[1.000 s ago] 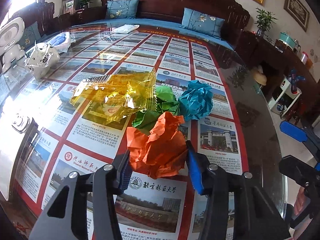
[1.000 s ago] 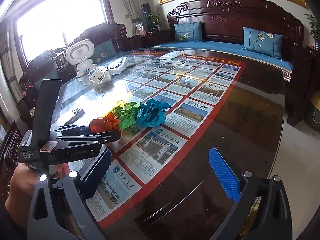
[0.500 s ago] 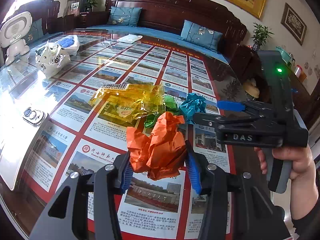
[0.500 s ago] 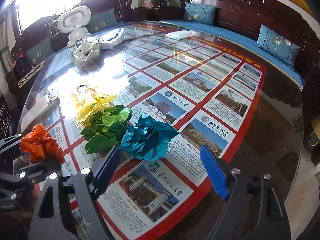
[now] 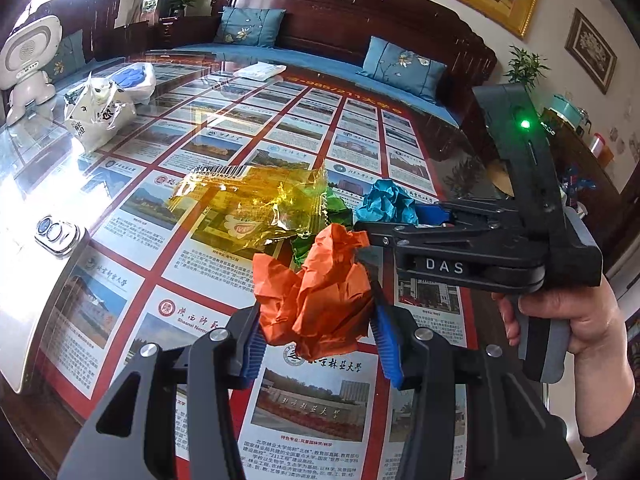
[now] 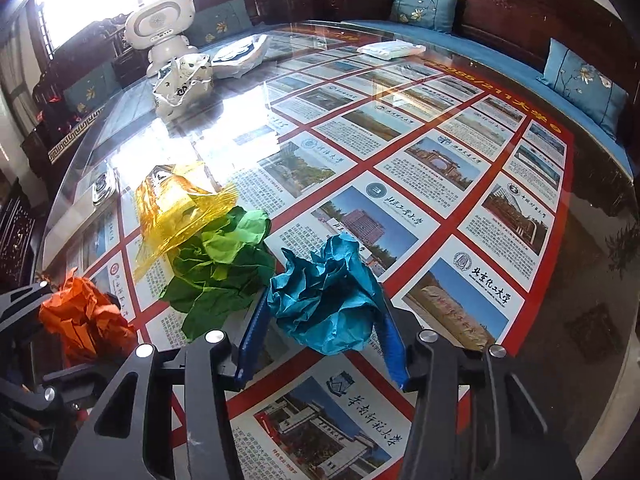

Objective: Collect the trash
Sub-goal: 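Grasp the orange crumpled paper with the left tool while the right tool grasps the blue paper, then carry the orange and blue papers over the yellow bucket and open both tools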

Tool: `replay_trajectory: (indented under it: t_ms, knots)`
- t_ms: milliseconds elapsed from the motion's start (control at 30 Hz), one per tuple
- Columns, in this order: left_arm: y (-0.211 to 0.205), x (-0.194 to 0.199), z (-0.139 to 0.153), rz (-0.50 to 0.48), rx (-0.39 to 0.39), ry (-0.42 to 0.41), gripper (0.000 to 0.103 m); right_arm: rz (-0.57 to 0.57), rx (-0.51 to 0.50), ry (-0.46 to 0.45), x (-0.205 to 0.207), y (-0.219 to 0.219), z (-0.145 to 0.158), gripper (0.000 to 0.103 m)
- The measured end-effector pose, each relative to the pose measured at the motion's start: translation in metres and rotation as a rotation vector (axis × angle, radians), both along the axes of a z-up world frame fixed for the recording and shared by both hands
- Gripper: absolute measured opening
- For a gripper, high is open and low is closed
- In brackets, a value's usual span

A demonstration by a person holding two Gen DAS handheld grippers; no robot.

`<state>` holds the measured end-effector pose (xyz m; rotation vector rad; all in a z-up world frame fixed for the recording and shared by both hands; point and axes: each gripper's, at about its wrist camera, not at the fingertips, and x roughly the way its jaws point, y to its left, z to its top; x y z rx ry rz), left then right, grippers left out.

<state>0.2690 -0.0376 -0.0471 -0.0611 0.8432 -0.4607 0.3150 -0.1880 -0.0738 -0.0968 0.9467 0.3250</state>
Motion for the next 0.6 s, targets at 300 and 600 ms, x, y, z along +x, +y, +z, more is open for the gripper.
replay_trajectory:
  t_ms: [300, 600]
  knots:
    - [-0.009, -0.022, 0.01, -0.034, 0.008, -0.014, 0.047, 0.071, 0.047, -0.05, -0.079, -0.012, 0.025, 0.048]
    - [-0.059, -0.066, 0.022, -0.156, 0.016, -0.016, 0.047, -0.021, 0.154, -0.044, -0.177, -0.077, 0.036, 0.048]
